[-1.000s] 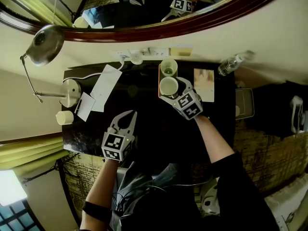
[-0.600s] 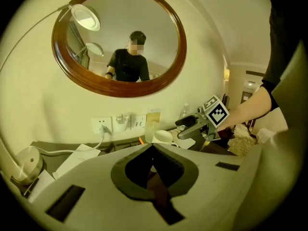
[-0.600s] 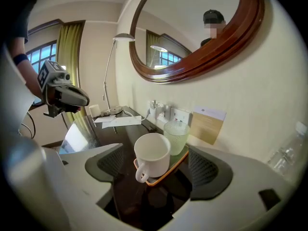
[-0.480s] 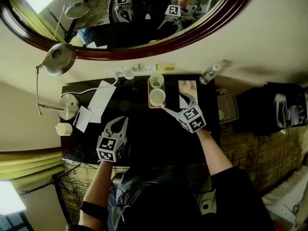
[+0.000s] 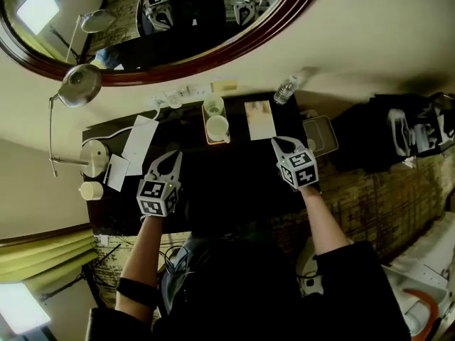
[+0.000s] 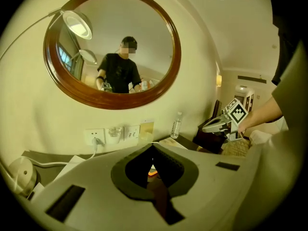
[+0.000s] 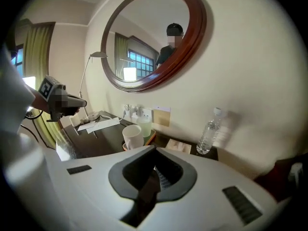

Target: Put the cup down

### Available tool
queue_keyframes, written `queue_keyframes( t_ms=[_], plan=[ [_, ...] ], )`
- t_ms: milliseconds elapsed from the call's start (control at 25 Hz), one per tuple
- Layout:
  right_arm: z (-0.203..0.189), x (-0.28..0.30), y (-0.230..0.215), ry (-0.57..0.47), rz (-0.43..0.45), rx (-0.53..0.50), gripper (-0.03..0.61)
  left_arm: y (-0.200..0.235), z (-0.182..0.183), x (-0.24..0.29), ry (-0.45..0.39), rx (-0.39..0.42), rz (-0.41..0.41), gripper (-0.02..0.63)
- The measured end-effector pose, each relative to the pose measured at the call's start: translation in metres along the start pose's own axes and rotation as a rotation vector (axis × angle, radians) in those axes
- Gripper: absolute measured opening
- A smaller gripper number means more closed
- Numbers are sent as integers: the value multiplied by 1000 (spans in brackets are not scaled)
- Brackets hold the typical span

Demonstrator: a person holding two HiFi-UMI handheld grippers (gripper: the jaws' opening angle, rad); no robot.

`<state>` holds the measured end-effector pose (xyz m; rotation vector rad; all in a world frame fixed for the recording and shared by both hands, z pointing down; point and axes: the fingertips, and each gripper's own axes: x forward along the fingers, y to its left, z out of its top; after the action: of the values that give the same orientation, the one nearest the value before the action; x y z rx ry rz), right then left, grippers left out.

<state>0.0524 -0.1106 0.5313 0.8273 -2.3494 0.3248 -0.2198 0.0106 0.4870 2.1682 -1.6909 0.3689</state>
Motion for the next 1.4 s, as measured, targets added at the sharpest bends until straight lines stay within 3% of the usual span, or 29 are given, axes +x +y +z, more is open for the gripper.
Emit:
queue_keyframes(
  t_ms=[240, 600, 1080, 1400],
  plan=[
    [-15, -35, 6, 16, -19, 43, 0, -9, 3, -1, 3, 1, -43, 5],
    [-31, -52, 3, -19, -45, 90, 0, -13, -4, -6, 2, -22, -36, 5],
    [-34, -60, 2, -75, -33, 155, 0, -21, -1, -18, 10, 24, -46, 5],
    [-38, -63, 4, -78, -25, 163, 0, -22, -14, -20, -5, -51, -50, 5]
  ],
)
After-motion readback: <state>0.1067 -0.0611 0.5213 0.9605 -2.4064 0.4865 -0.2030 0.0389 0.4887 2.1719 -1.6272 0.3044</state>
